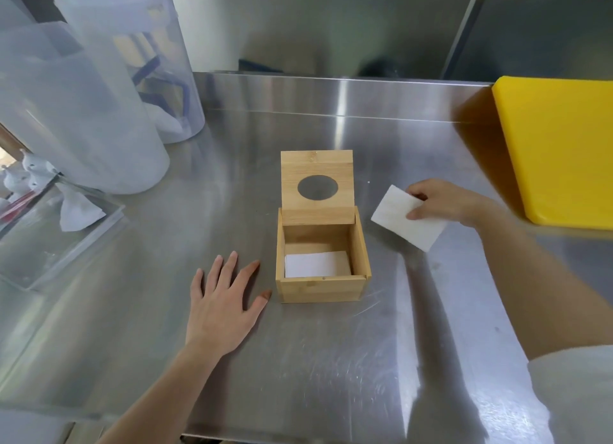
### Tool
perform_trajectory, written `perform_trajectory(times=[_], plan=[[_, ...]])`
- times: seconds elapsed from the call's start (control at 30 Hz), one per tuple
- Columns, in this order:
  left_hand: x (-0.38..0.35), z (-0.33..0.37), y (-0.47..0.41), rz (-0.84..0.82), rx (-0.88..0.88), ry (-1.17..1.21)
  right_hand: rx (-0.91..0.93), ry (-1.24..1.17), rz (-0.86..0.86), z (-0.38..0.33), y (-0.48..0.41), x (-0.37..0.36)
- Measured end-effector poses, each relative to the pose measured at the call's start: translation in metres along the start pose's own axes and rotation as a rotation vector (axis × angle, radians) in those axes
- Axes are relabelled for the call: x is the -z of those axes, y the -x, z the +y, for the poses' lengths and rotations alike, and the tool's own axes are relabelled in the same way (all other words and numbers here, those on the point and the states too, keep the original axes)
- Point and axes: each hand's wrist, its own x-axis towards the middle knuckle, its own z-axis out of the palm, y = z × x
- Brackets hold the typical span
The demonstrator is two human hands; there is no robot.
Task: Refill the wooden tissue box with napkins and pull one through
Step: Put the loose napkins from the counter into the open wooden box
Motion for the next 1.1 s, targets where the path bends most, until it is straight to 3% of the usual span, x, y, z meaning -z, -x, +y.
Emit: perform_trajectory(times=[0.13, 0.23, 0.47, 0.7, 1.1], plan=[[0.001, 0.001, 0.0, 0.004, 0.005, -0.003, 0.168, -0.21, -0.086, -0.046, 0.035, 0.029], [0.001, 0.001, 0.001, 0.007, 0.005, 0.003, 0.329, -0.273, -0.263, -0.078, 0.053, 0.036], [0.002, 0.002, 0.0, -0.004, 0.013, 0.005, 0.42, -0.085, -0.593, -0.121, 0.03, -0.023], [0.001, 0.002, 0.001, 0.007, 0.012, 0.028, 0.415, 0.374, -0.487, -0.133, 0.01, -0.075], [0.001, 0.002, 0.001, 0.013, -0.004, 0.033, 0.338, 0.461, -0.36, -0.128, 0.011, -0.108]])
